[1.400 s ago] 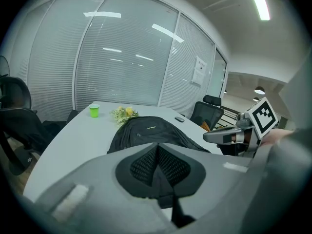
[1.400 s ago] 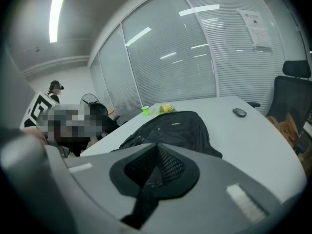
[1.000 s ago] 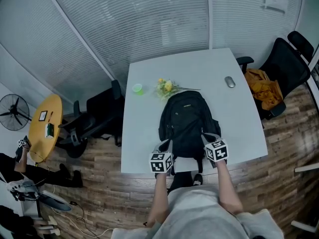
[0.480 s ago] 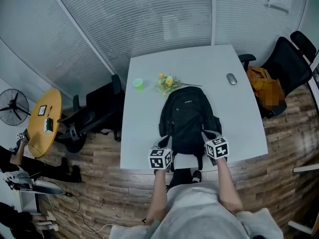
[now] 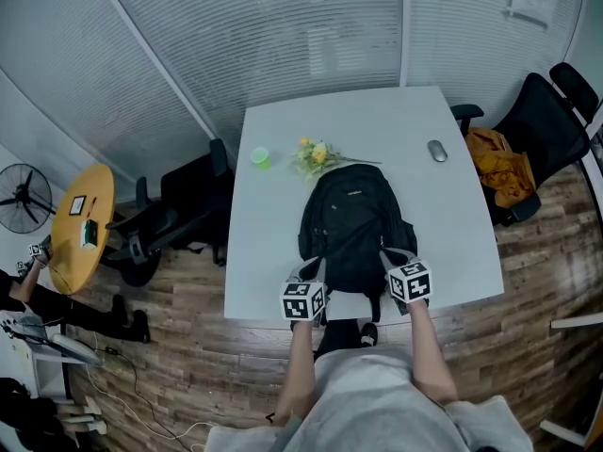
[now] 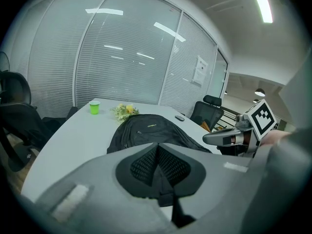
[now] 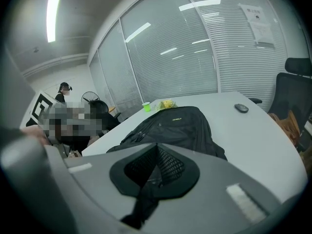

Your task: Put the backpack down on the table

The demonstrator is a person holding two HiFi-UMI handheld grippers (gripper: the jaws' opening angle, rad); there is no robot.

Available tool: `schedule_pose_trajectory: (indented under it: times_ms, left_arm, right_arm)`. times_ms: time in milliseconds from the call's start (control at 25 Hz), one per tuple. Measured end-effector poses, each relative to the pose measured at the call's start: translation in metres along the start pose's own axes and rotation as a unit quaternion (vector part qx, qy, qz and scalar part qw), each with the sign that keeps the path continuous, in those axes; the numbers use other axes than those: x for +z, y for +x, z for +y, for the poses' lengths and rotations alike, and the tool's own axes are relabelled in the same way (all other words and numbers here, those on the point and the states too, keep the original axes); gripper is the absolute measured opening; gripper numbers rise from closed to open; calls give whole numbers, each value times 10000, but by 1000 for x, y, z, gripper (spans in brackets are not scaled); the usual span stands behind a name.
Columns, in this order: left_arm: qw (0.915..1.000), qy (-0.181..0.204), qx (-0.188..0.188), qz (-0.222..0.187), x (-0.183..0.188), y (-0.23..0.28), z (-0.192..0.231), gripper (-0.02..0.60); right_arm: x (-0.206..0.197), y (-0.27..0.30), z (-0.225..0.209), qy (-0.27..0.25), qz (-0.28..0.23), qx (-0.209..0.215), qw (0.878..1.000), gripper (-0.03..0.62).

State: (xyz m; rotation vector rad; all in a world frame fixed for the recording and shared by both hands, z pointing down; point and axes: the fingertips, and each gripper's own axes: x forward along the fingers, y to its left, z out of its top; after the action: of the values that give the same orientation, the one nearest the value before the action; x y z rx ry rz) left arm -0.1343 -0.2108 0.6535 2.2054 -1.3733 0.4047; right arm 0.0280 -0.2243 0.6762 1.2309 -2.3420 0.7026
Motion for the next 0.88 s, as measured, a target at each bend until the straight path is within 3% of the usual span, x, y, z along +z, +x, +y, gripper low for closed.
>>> schedule_pose_trajectory:
  times_ms: [880]
  left_arm:
    - [10000,12,27,9,-2,-3,-10,-9]
  right_arm:
    - [-8,-4,7,-158,79,247,9995,0]
